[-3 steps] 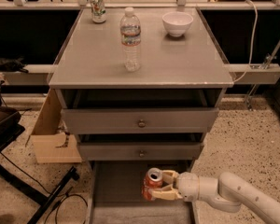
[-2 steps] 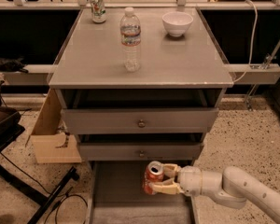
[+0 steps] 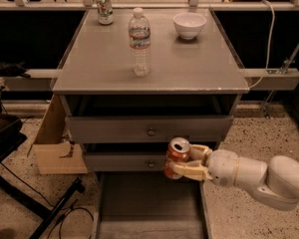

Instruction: Pick coke can from bottom drawer and place on counter

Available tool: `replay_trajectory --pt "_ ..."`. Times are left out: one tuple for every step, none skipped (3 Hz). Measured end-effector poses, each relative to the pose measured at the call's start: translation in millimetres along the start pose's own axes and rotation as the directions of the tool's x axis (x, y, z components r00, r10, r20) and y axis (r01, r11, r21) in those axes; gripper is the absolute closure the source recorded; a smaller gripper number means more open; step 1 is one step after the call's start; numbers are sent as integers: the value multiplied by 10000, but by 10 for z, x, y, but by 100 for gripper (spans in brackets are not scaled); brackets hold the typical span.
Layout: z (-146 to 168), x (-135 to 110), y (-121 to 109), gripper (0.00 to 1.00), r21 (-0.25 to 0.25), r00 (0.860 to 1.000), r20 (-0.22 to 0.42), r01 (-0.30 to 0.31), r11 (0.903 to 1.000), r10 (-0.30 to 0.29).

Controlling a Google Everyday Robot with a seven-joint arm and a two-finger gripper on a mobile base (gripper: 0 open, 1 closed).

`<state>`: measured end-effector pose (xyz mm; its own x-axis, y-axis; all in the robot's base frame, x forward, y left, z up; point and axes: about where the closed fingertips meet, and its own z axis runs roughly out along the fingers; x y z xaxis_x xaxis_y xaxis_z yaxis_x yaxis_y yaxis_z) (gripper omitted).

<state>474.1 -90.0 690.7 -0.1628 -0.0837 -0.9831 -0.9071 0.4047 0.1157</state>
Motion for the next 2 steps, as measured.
replay_trajectory --pt "-374 -1050 -419 100 1968 10000 5 56 9804 -58" --pt "-576 -1693 -689 100 3202 9995 -99 308 9469 -292"
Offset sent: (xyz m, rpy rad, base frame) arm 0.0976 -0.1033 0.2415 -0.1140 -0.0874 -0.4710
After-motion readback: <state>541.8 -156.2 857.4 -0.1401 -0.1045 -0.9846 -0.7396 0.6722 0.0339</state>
